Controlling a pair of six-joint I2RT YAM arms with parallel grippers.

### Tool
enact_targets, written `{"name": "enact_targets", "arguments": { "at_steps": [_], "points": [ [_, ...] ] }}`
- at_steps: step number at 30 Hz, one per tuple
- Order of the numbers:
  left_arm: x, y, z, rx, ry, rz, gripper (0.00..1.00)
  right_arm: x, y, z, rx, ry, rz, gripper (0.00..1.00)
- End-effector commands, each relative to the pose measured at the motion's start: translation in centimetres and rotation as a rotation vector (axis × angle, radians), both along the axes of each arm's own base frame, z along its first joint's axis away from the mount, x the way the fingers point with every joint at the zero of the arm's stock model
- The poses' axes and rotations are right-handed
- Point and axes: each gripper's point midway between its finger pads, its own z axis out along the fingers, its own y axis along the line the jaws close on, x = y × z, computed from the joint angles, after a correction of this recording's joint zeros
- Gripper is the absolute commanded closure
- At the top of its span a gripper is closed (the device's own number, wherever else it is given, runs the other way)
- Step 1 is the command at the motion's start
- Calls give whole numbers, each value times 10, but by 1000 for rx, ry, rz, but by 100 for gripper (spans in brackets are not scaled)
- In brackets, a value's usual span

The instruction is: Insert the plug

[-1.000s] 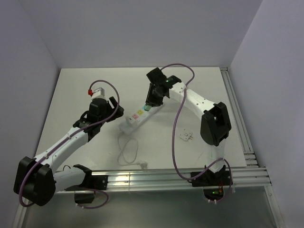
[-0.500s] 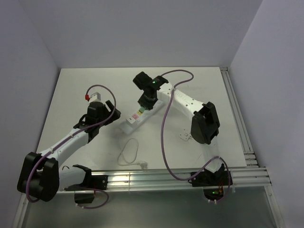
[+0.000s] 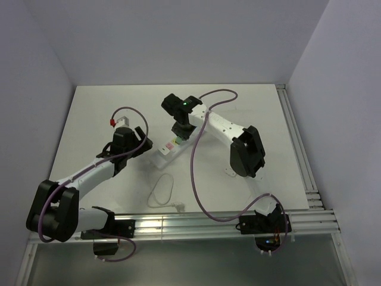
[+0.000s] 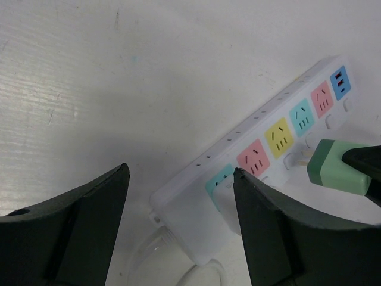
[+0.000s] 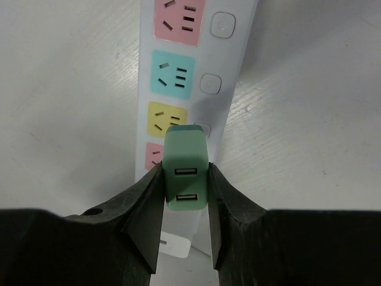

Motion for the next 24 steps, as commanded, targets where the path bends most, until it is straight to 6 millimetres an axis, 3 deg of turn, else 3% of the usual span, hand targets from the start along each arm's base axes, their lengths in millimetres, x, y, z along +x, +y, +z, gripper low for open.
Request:
{"name": "enact_targets", "arguments": {
  "at_steps": [1, 14, 24],
  "points": [
    [10, -6, 9, -14, -49, -24, 23, 6, -1, 9, -19, -40, -27, 100],
    [12, -11, -3, -16, -30, -55, 24, 13, 11, -2, -7, -44, -21, 100],
    [14, -16, 2, -18, -50, -85, 23, 18, 15, -2, -5, -57, -35, 100]
  ]
}}
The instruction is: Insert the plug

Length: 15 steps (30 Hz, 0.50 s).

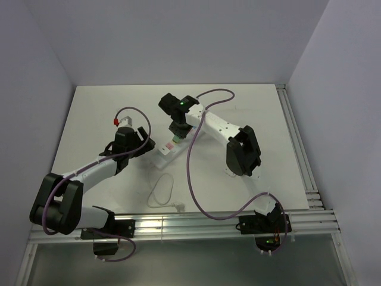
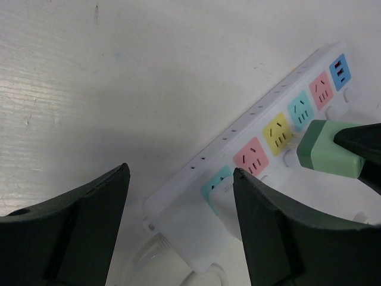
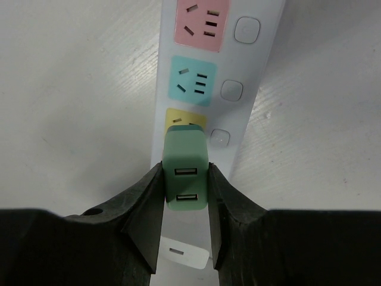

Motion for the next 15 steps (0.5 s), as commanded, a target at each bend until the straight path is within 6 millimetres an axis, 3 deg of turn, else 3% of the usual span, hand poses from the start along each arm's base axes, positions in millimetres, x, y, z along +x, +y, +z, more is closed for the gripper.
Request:
{"name": "enact_targets", "arguments": {
  "at_steps": [1, 15],
  "points": [
    [9, -6, 13, -11, -54, -33, 23, 7, 2, 1, -16, -34, -27, 100],
    [11, -15, 11, -32, -55, -77, 23, 4, 1, -11, -28, -16, -35, 100]
  ]
}}
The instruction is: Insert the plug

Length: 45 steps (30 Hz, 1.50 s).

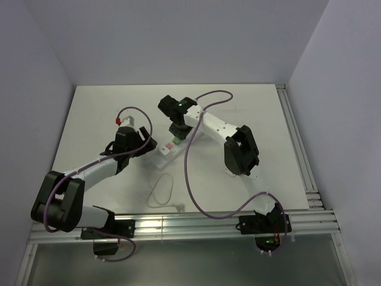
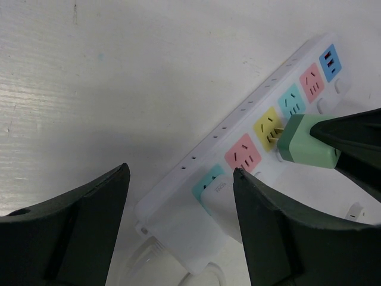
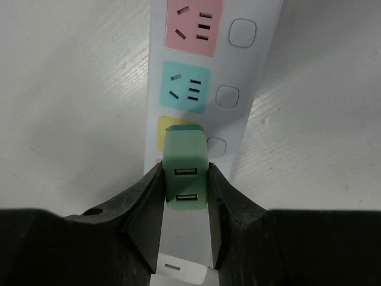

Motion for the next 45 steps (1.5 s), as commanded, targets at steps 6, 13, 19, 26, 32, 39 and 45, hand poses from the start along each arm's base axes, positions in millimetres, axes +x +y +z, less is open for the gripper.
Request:
{"name": "enact_targets", "arguments": {
  "at_steps": [6, 13, 19, 26, 32, 39, 45],
  "points": [
    [7, -11, 13, -34, -55, -52, 24, 3, -1, 0, -18, -31, -38, 100],
    [3, -23, 6, -73, -41, -111, 25, 2, -4, 1, -50, -32, -36, 100],
    [-5, -33, -6, -97, -13, -140, 25, -3, -8, -2, -88, -14, -18, 100],
    [-13, -51, -10, -97, -3, -182, 26, -5, -18, -1, -141, -15, 9, 100],
    [-18, -60, -13, -96, 1, -210, 26, -3, -18, -5, -189, -9, 80, 100],
    [-17, -59, -8, -79, -7, -221, 25, 1, -11, -18, -211, 4, 213, 100],
    [-12, -57, -2, -50, -21, -224, 25, 0, -10, -30, -242, 33, 287, 100]
  ]
}}
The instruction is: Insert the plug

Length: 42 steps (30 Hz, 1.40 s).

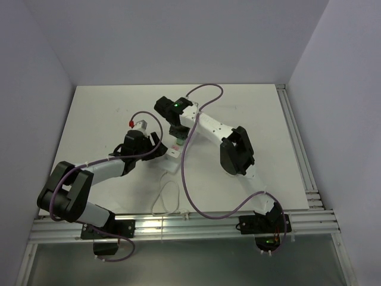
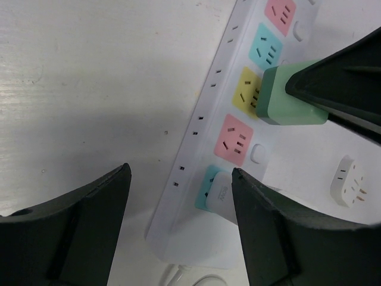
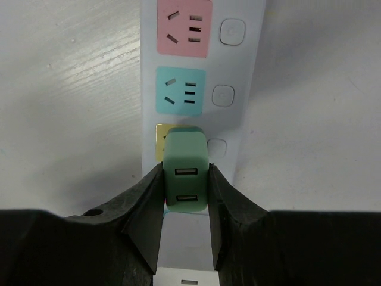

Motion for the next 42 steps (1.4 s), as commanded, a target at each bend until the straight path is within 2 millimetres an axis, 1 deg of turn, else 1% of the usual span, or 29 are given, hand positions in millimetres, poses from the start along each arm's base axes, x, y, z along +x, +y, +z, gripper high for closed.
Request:
{"name": "enact_targets", "arguments": {
  "at_steps": [1, 3, 7, 9, 14, 19, 23, 24, 27, 31, 36, 40, 42],
  "points": [
    [6, -7, 16, 9, -44, -35, 25, 0, 0, -26, -78, 32, 62, 100],
    [6, -6, 17, 15, -47, -39, 25, 0, -4, -30, -96, 40, 51, 100],
    [8, -10, 20, 0, -51, -48, 25, -2, 1, -38, -85, 58, 59, 100],
    [9, -10, 20, -3, -55, -47, 25, -2, 1, -38, -86, 57, 58, 100],
    [9, -12, 16, 7, -44, -60, 25, -4, -2, -45, -110, 76, 69, 100],
    [11, -10, 11, 21, -39, -56, 25, -12, -2, -60, -115, 109, 62, 100],
    [10, -11, 12, 13, -46, -58, 25, -16, 1, -66, -132, 109, 79, 100],
    [9, -10, 10, 19, -38, -58, 25, -18, 1, -72, -139, 121, 77, 100],
    [9, -10, 9, 20, -39, -62, 25, -20, 1, -79, -146, 139, 75, 100],
    [6, -9, 6, 24, -35, -64, 25, -27, 4, -91, -125, 164, 73, 100],
    [5, -8, 5, 30, -37, -66, 25, -30, 4, -101, -115, 178, 66, 100],
    [5, -8, 6, 32, -40, -70, 25, -32, 4, -103, -122, 185, 60, 100],
    [5, -8, 7, 32, -42, -71, 24, -30, -2, -99, -148, 162, 41, 100]
  ]
}}
